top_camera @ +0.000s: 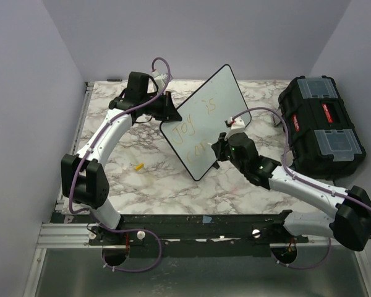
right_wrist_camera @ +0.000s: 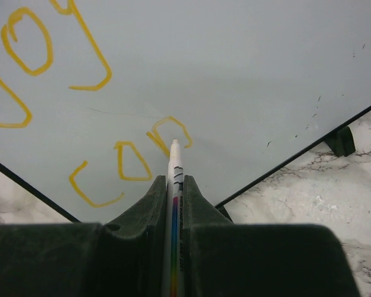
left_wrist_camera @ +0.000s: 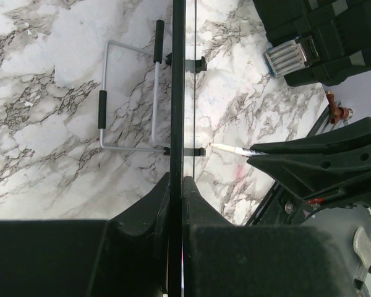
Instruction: Write a sentence on the whiteboard
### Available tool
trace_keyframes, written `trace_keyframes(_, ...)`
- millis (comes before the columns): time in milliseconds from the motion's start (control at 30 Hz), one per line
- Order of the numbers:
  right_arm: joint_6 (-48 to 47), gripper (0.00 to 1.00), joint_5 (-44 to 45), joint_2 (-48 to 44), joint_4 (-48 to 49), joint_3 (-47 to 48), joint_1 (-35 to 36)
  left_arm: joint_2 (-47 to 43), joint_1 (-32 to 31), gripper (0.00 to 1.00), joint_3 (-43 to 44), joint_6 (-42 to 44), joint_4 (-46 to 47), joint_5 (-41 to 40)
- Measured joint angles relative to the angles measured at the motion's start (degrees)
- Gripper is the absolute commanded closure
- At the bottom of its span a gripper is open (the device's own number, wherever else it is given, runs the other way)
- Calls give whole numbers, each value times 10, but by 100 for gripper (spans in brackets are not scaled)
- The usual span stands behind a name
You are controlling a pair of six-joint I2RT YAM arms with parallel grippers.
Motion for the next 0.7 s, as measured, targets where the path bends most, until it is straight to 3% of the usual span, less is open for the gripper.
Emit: trace_keyframes(700, 4, 99, -183, -32, 67, -32, -133, 9, 0, 100, 12, 6, -12, 0)
